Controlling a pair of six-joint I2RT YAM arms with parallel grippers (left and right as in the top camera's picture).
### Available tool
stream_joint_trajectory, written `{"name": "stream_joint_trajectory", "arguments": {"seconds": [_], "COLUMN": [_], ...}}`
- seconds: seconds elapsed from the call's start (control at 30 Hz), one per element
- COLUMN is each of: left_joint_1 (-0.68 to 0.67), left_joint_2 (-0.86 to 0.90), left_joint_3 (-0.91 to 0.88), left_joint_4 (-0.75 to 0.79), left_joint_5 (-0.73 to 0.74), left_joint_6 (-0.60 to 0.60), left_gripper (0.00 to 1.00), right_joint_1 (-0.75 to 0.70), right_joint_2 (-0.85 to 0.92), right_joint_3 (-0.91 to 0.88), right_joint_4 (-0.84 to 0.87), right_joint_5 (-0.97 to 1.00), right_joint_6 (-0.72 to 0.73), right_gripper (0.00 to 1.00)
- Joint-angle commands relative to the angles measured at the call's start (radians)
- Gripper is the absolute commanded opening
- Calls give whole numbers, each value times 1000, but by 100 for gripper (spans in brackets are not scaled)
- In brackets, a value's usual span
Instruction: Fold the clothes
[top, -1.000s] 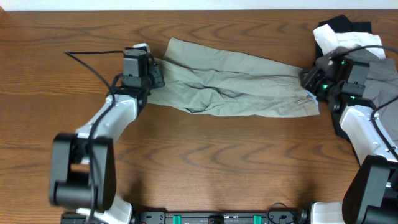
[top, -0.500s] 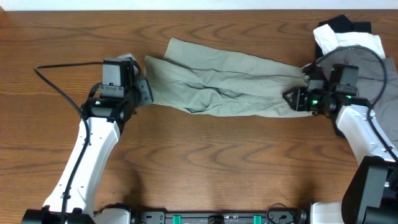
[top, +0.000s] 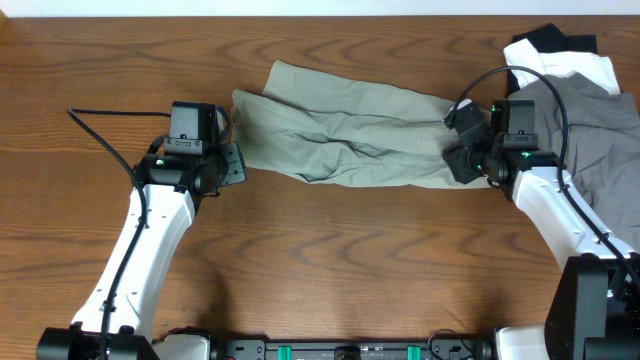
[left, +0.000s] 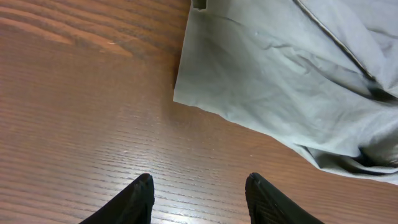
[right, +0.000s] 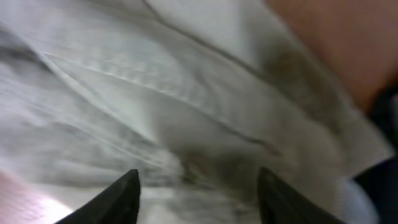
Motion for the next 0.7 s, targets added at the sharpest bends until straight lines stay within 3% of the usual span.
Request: {"name": "stream_joint_trajectory", "arguments": {"seconds": [0.0, 0.37, 0.47, 0.57, 0.67], "left_joint_1": [3, 3, 3, 3, 3], "left_joint_2": [3, 3, 3, 3, 3], "left_joint_3": [5, 5, 5, 5, 5], "left_joint_4": [-4, -3, -1, 2, 4], "left_joint_5": [-5, -5, -5, -5, -5], "left_joint_6": [6, 6, 6, 6, 6], "left_gripper": [50, 50, 50, 50, 50], "right_joint_1": [6, 6, 6, 6, 6], "right_joint_2": [-16, 31, 45, 46, 46], "right_joint_3": [11, 11, 11, 11, 11], "right_joint_4": [10, 5, 10, 30, 60], "right_joint_5": [89, 89, 89, 89, 90], "right_joint_6": [-121, -267, -281, -268, -224], "right_gripper": [61, 61, 49, 18, 4]}}
